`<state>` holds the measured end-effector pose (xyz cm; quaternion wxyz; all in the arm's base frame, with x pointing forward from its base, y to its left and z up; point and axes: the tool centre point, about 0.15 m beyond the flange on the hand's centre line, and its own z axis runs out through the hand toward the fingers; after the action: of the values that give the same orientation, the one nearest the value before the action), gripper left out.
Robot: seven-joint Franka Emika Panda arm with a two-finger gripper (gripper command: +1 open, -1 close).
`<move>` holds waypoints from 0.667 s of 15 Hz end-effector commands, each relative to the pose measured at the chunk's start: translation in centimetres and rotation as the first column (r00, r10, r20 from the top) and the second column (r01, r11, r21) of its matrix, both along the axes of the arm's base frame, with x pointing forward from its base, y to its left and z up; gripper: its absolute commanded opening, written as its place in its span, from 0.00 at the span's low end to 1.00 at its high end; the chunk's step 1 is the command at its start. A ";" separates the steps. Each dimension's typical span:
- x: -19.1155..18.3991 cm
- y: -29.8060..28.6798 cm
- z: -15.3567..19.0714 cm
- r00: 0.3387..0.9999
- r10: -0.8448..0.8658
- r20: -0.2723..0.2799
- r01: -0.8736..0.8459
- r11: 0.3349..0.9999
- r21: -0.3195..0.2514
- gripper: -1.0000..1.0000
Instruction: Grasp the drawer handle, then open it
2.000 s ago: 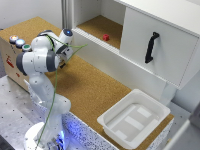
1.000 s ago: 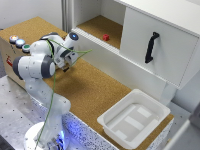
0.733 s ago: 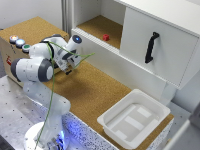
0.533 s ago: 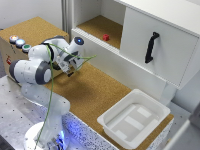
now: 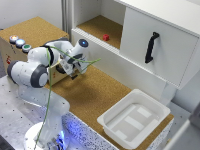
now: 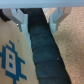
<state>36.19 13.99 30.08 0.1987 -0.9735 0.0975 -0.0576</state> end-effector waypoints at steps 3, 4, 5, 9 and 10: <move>-0.1 -7.4 -1.5 0.993 -0.117 -0.001 0.116 0.991 -0.065 1.00; -0.3 -7.7 -0.7 0.994 -0.109 0.008 0.109 0.990 -0.090 1.00; -0.5 -7.9 0.2 0.996 -0.091 0.015 0.092 0.988 -0.125 1.00; -1.3 -7.3 4.5 0.998 0.017 0.065 -0.002 0.976 -0.219 1.00; -1.4 -6.9 5.5 0.996 0.045 0.080 -0.026 0.972 -0.232 1.00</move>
<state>35.00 9.99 30.23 0.1289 -0.9838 0.1011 -0.0733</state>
